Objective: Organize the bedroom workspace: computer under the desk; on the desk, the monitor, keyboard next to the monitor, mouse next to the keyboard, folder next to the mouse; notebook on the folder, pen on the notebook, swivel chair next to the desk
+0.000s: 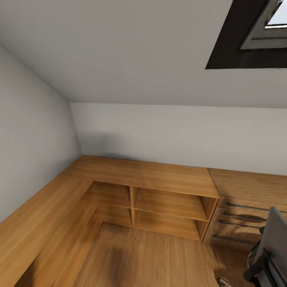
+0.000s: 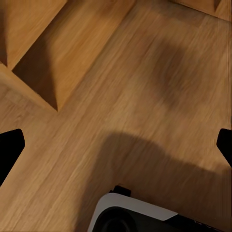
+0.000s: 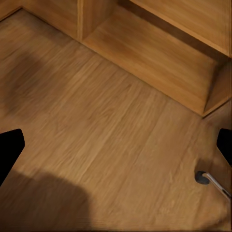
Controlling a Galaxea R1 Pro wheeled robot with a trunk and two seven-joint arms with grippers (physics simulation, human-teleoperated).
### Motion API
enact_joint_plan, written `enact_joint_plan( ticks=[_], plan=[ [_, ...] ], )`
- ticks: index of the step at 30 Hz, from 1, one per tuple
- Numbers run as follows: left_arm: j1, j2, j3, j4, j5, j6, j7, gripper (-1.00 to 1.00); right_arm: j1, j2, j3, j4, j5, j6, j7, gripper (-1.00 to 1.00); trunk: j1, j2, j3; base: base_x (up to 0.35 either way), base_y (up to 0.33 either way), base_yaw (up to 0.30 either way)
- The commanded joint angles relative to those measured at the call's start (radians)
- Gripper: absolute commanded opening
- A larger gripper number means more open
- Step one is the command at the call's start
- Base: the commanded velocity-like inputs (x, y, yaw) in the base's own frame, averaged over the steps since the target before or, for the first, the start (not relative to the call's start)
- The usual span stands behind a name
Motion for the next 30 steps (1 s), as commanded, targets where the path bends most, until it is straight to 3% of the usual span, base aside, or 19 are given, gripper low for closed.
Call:
enact_joint_plan(
  ticks=[1, 30],
  plan=[
    [-0.001, 0.000, -0.009, 0.000, 0.006, -0.003, 0.006, 1.00, -0.001, 0.000, 0.009, 0.002, -0.002, -0.003, -0.005, 1.00, 0.001, -0.002, -0.002, 0.001, 0.000, -0.273],
    [-0.001, 0.000, -0.009, 0.000, 0.006, -0.003, 0.006, 1.00, -0.001, -0.001, 0.009, 0.002, -0.001, -0.003, -0.004, 1.00, 0.001, -0.002, 0.020, 0.000, 0.000, -0.274]
  ],
)
